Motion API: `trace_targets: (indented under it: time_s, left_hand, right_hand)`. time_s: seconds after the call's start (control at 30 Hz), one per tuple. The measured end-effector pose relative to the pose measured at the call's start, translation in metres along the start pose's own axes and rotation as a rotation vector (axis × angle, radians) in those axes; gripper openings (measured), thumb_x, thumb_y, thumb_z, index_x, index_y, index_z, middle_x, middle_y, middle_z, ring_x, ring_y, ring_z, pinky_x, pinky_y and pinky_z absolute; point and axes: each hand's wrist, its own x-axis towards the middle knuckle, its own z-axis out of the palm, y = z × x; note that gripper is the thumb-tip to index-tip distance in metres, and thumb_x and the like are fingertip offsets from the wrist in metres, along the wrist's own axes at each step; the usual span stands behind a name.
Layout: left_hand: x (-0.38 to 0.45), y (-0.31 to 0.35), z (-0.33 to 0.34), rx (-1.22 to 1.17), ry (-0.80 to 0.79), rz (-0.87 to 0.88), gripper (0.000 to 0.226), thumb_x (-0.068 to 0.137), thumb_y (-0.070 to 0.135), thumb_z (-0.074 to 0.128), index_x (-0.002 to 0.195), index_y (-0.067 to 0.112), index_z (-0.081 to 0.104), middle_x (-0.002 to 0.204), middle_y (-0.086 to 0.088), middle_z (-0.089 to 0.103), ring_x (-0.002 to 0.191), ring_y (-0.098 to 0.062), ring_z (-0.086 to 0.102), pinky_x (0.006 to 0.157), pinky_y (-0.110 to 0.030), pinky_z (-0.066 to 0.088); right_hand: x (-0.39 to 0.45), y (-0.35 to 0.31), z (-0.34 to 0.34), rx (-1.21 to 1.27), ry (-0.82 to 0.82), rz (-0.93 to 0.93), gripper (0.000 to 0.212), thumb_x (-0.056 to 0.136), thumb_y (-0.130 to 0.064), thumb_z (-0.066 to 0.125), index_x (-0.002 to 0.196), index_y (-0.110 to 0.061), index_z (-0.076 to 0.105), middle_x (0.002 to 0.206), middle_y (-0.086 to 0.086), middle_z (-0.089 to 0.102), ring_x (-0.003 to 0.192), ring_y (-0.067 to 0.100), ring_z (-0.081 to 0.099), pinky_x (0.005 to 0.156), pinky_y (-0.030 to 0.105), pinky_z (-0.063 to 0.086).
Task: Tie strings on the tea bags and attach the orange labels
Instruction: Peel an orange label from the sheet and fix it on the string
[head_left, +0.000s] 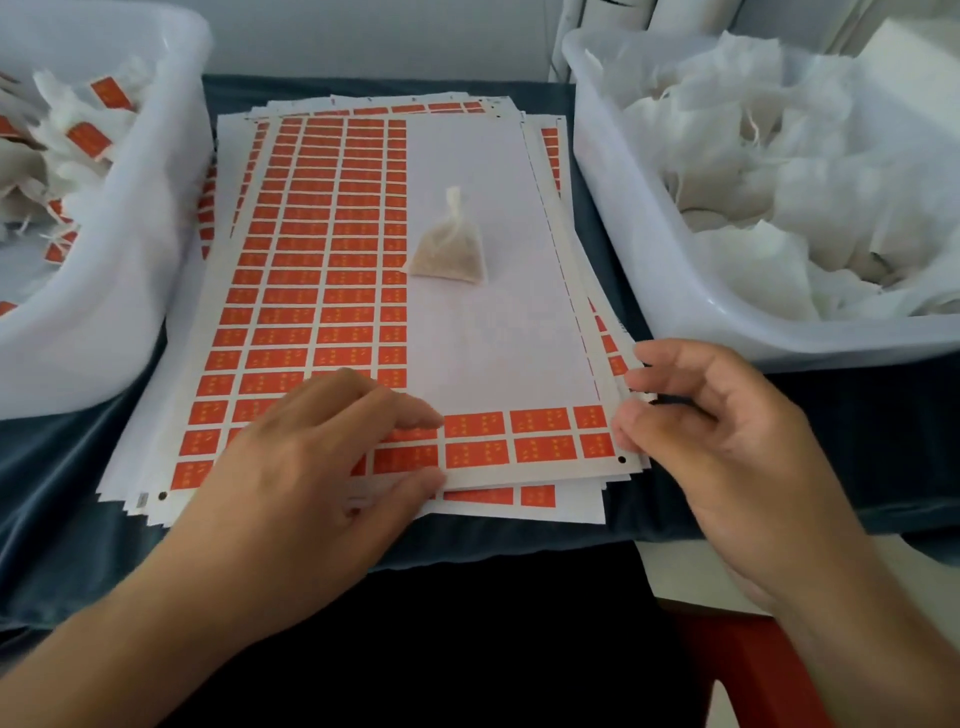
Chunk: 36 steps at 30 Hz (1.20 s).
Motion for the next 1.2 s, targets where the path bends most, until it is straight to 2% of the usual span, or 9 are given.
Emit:
trace_targets:
  time_s: [0.17, 0.33, 0.5, 0.63, 0.7, 0.83, 0.97, 1.03, 1.2]
  left_hand:
    - [0.023, 0.033, 0.019, 0.035, -0.099, 0.147, 0.039, 0.090, 0.056, 0.061, 0.125, 0.038, 0.060, 0.120, 0.016, 0.059, 0.106, -0.004, 0.056, 0.092, -0.022, 0.048]
    - [0.034, 0.042, 0.037, 0.033, -0.106, 0.193, 0.033, 0.093, 0.044, 0.067, 0.124, 0.033, 0.061, 0.122, 0.010, 0.059, 0.105, -0.008, 0.057, 0.086, -0.029, 0.058]
    - [0.033, 0.038, 0.037, -0.080, -0.059, 0.122, 0.031, 0.094, 0.052, 0.056, 0.117, 0.034, 0.064, 0.116, 0.016, 0.060, 0.101, -0.003, 0.057, 0.081, -0.017, 0.054]
    - [0.031, 0.038, 0.036, -0.103, -0.064, 0.089, 0.030, 0.094, 0.055, 0.058, 0.117, 0.035, 0.065, 0.116, 0.018, 0.061, 0.100, -0.003, 0.059, 0.082, -0.015, 0.054]
    - [0.031, 0.037, 0.036, -0.115, -0.056, 0.077, 0.030, 0.093, 0.055, 0.058, 0.117, 0.036, 0.064, 0.117, 0.019, 0.061, 0.099, -0.003, 0.060, 0.083, -0.014, 0.053]
    - [0.030, 0.036, 0.037, -0.118, -0.023, 0.084, 0.029, 0.093, 0.053, 0.064, 0.115, 0.035, 0.065, 0.115, 0.017, 0.062, 0.099, -0.003, 0.060, 0.084, -0.013, 0.051]
    - [0.029, 0.037, 0.040, -0.104, 0.008, 0.125, 0.024, 0.094, 0.044, 0.068, 0.111, 0.027, 0.069, 0.112, 0.011, 0.066, 0.095, -0.008, 0.062, 0.078, -0.024, 0.059]
    - [0.029, 0.038, 0.040, -0.125, 0.027, 0.122, 0.020, 0.095, 0.043, 0.066, 0.108, 0.028, 0.069, 0.110, 0.012, 0.066, 0.093, -0.007, 0.062, 0.075, -0.023, 0.059]
    - [0.032, 0.038, 0.037, -0.139, 0.011, 0.085, 0.028, 0.094, 0.048, 0.058, 0.111, 0.029, 0.070, 0.110, 0.014, 0.067, 0.092, -0.005, 0.063, 0.077, -0.018, 0.057]
  right_hand:
    - [-0.002, -0.004, -0.005, -0.236, -0.009, -0.002, 0.029, 0.085, -0.032, 0.071, 0.113, -0.038, 0.066, 0.115, -0.024, 0.070, 0.106, -0.004, 0.067, 0.076, 0.004, 0.051]
    - [-0.003, -0.004, -0.005, -0.164, 0.000, 0.001, 0.027, 0.088, -0.020, 0.073, 0.111, -0.033, 0.069, 0.108, -0.018, 0.075, 0.100, 0.002, 0.072, 0.077, 0.007, 0.052]
    - [0.005, 0.004, -0.003, 0.224, 0.047, 0.118, 0.041, 0.075, -0.019, 0.089, 0.111, -0.029, 0.073, 0.112, -0.001, 0.075, 0.106, 0.017, 0.073, 0.082, 0.023, 0.059]
    - [0.008, 0.004, -0.001, 0.467, -0.043, 0.267, 0.047, 0.074, -0.017, 0.079, 0.119, -0.014, 0.067, 0.109, 0.013, 0.077, 0.103, 0.026, 0.075, 0.078, 0.025, 0.061]
    - [0.005, 0.001, -0.002, 0.270, -0.055, 0.211, 0.040, 0.072, -0.031, 0.078, 0.111, -0.020, 0.073, 0.103, 0.007, 0.079, 0.096, 0.022, 0.077, 0.075, 0.022, 0.060]
    - [-0.002, -0.005, -0.004, -0.440, 0.044, -0.128, 0.029, 0.081, -0.047, 0.069, 0.105, -0.032, 0.074, 0.089, -0.018, 0.076, 0.077, 0.005, 0.075, 0.070, 0.014, 0.058]
    - [-0.007, -0.012, 0.002, -0.569, 0.086, -0.289, 0.021, 0.086, -0.040, 0.069, 0.102, -0.029, 0.075, 0.080, -0.021, 0.072, 0.074, 0.000, 0.071, 0.068, 0.009, 0.054]
    - [-0.006, -0.015, 0.003, -0.645, 0.096, -0.331, 0.016, 0.086, -0.033, 0.072, 0.099, -0.024, 0.076, 0.078, -0.023, 0.070, 0.075, -0.002, 0.069, 0.068, 0.005, 0.050]
    - [-0.001, -0.017, 0.004, -0.662, 0.030, -0.231, 0.019, 0.082, -0.036, 0.074, 0.098, -0.027, 0.076, 0.075, -0.022, 0.070, 0.076, -0.003, 0.068, 0.067, 0.003, 0.048]
